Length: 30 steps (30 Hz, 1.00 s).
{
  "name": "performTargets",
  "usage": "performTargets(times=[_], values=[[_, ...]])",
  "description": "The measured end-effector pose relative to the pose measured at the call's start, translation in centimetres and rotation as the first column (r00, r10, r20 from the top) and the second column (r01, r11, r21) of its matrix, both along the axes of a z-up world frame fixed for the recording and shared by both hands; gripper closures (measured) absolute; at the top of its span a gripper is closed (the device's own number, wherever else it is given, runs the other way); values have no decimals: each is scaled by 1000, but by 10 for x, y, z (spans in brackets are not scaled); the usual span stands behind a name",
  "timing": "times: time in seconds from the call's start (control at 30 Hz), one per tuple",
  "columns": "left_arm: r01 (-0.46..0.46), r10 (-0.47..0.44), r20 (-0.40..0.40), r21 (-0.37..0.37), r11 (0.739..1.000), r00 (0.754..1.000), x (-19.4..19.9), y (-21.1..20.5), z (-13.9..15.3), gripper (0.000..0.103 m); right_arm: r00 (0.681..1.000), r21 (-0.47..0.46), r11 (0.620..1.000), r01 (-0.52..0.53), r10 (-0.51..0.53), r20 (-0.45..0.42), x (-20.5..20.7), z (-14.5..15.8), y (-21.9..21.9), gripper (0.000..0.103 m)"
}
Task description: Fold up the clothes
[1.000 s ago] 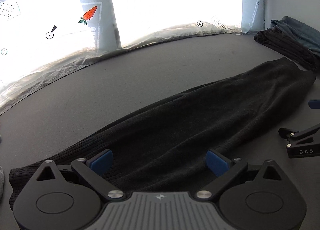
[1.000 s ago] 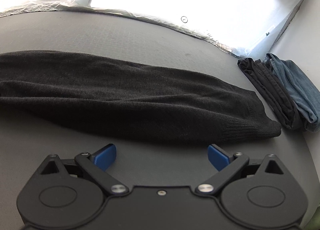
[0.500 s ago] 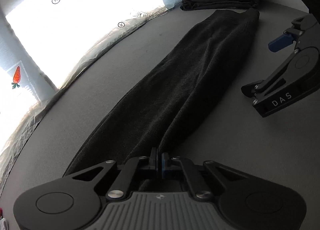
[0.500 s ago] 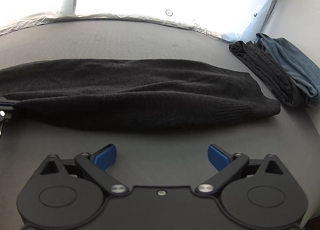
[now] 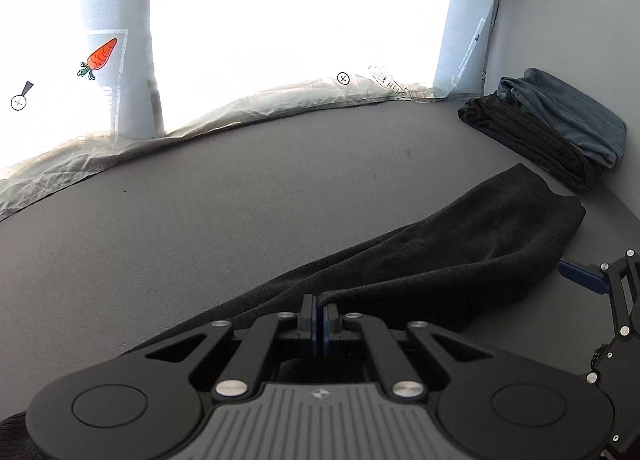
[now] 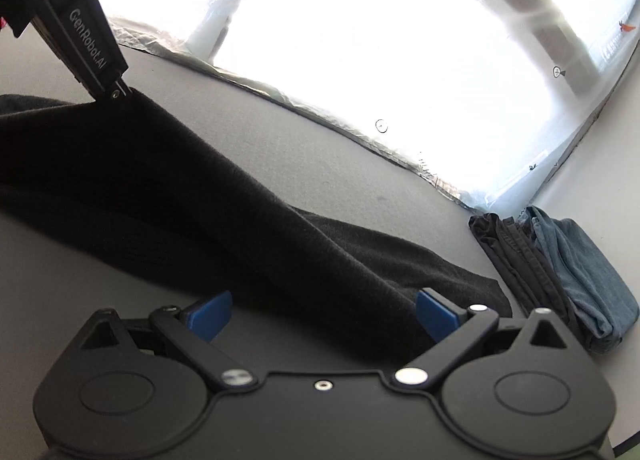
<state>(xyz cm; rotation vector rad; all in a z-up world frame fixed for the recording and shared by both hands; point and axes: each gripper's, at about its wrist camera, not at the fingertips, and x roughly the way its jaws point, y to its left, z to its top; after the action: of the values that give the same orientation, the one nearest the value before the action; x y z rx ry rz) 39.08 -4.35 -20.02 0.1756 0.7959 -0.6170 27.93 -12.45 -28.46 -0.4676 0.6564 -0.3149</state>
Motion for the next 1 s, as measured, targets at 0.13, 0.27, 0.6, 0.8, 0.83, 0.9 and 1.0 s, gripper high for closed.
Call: performTargets(times=[0.13, 0.27, 0.6, 0.8, 0.83, 0.9, 1.0], values=[[8, -8, -5, -2, 1000, 1000, 1, 0, -2, 99, 998, -57, 997, 58, -56, 35, 22, -5, -3, 3], [2, -2, -23, -17, 1000, 1000, 2, 4, -4, 99, 998, -78, 995, 66, -65, 17, 41, -10, -7, 2], [-28, 26, -46, -31, 999, 999, 11, 7, -10, 99, 981, -216, 958, 187, -195, -16, 63, -22, -22, 1], [-40, 38, -76, -27, 999, 996, 14, 8, -20, 99, 941, -333, 892, 305, -336, -36, 35, -24, -56, 0], [-39, 37, -83, -25, 999, 996, 15, 7, -22, 99, 941, -318, 897, 307, -337, -43, 27, -23, -57, 0], [-32, 30, -91, -16, 999, 995, 14, 6, -26, 99, 939, -288, 906, 309, -339, -57, 12, -21, -58, 0], [-21, 21, -95, 5, 1000, 995, 13, 4, -32, 98, 958, -354, 902, 249, -283, -48, 2, -21, -41, 0]])
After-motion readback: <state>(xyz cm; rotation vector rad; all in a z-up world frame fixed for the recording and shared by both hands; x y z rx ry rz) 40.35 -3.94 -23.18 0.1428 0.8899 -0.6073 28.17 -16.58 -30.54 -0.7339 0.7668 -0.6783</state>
